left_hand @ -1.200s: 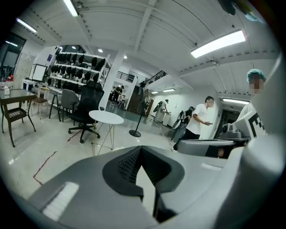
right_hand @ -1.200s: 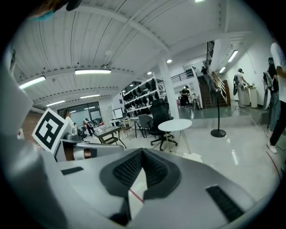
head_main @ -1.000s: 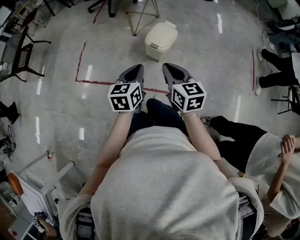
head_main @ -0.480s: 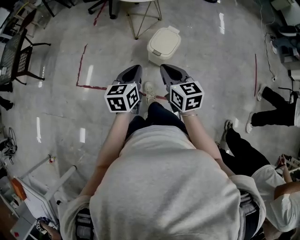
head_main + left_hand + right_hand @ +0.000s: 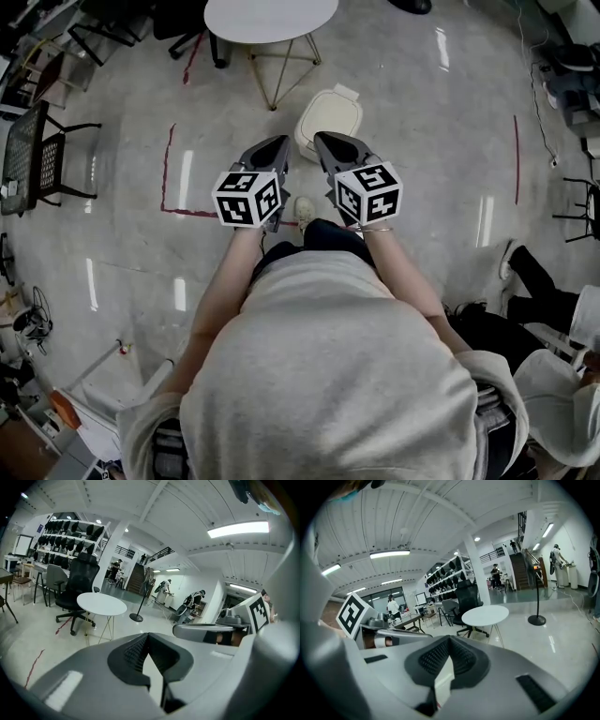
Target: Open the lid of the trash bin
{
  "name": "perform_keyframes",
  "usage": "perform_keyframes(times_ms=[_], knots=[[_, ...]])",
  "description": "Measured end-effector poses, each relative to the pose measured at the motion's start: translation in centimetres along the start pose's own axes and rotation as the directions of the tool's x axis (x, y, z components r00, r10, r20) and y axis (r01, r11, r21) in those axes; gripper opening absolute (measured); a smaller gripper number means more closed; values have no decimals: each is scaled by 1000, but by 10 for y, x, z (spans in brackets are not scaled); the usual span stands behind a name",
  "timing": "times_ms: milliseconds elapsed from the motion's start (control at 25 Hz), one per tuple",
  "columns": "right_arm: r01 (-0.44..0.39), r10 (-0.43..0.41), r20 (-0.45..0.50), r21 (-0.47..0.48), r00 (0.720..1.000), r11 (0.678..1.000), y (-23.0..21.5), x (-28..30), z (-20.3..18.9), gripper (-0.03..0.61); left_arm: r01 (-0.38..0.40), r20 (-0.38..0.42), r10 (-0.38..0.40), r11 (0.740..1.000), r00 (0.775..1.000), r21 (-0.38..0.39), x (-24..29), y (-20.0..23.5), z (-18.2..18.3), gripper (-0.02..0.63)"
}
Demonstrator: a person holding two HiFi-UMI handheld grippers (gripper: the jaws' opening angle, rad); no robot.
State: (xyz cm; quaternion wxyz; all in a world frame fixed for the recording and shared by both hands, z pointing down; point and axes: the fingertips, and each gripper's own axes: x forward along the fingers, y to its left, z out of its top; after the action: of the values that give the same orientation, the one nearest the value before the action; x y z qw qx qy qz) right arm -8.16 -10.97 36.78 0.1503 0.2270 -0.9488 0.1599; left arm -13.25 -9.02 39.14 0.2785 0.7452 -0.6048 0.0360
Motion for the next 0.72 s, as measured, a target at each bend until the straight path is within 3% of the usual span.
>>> perform_keyframes(times_ms=[200,440,720], knots=[[10,-10,-3,13,1000,1000,-40,27,21,0,-2,-34,2,1000,999,-5,39,11,17,9],[29,-25,-57,62,998,998,-67,46,9,0,-24,-75,21,999,997,-49,54,29,9,9],[109,-94,-109,147,990,983,-93,50,-20,0,51,-165,-70,992,984,-119,74,39,-19,9]])
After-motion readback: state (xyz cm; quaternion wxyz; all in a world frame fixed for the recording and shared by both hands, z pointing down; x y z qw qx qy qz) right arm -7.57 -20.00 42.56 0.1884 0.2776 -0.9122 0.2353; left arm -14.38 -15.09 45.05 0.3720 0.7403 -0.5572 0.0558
